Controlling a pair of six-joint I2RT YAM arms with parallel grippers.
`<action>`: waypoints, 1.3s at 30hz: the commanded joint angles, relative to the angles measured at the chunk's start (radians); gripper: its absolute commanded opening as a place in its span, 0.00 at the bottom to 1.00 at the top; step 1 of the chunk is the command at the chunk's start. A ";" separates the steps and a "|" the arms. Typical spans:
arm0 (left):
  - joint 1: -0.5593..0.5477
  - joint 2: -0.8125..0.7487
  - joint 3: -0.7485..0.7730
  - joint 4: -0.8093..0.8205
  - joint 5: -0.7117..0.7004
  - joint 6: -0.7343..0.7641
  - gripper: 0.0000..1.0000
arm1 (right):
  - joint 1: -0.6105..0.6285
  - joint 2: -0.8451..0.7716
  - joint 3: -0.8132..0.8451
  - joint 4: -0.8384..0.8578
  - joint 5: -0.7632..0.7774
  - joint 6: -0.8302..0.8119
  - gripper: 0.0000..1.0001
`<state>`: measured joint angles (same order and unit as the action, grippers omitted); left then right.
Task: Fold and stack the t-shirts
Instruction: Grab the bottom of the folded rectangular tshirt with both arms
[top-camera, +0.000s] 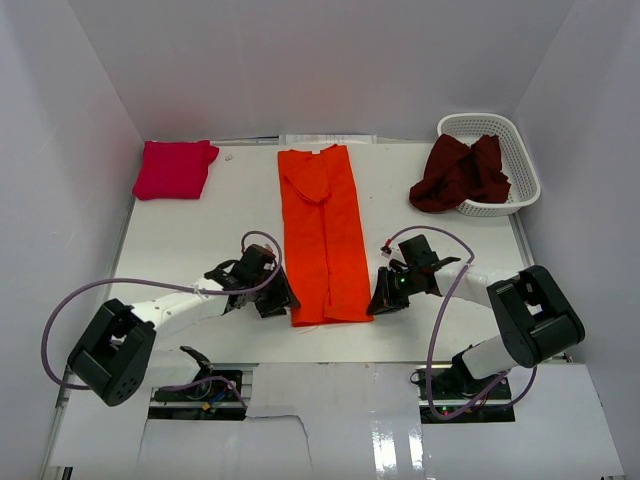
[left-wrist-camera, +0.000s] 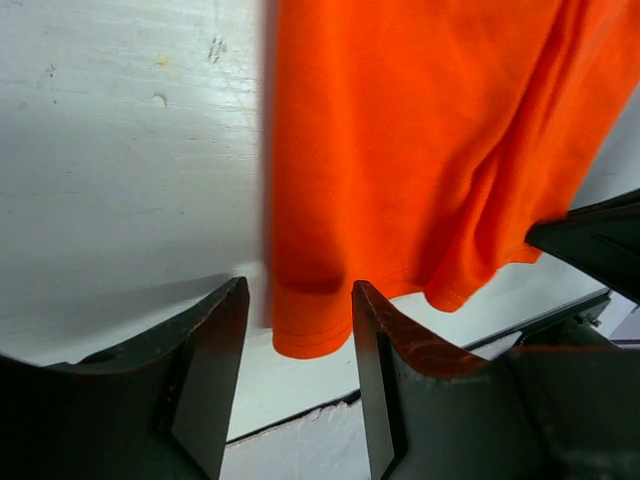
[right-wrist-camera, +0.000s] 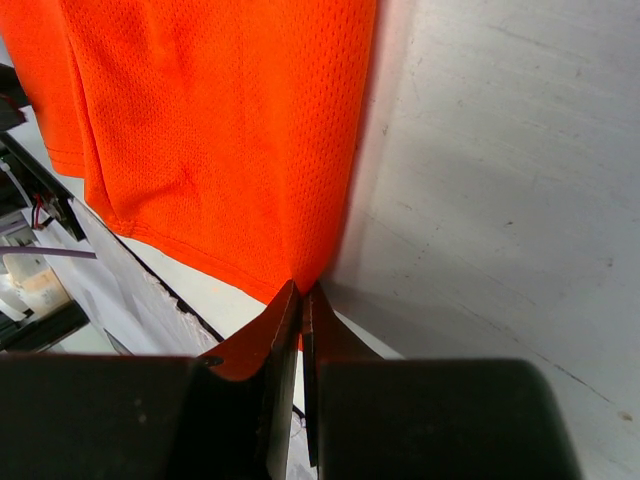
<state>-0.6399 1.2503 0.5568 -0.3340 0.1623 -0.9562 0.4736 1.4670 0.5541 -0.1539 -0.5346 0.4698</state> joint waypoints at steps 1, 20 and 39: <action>-0.010 0.043 0.025 0.007 0.019 0.007 0.57 | 0.007 0.027 -0.002 -0.030 0.074 -0.039 0.08; -0.026 0.089 0.037 0.006 0.045 0.013 0.00 | 0.007 0.000 0.033 -0.081 0.056 -0.051 0.08; -0.024 0.006 0.155 -0.143 0.036 -0.053 0.00 | 0.003 -0.047 0.256 -0.257 0.005 -0.089 0.08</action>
<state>-0.6605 1.2953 0.6834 -0.4370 0.1982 -0.9863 0.4755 1.4399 0.7536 -0.3679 -0.5083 0.4042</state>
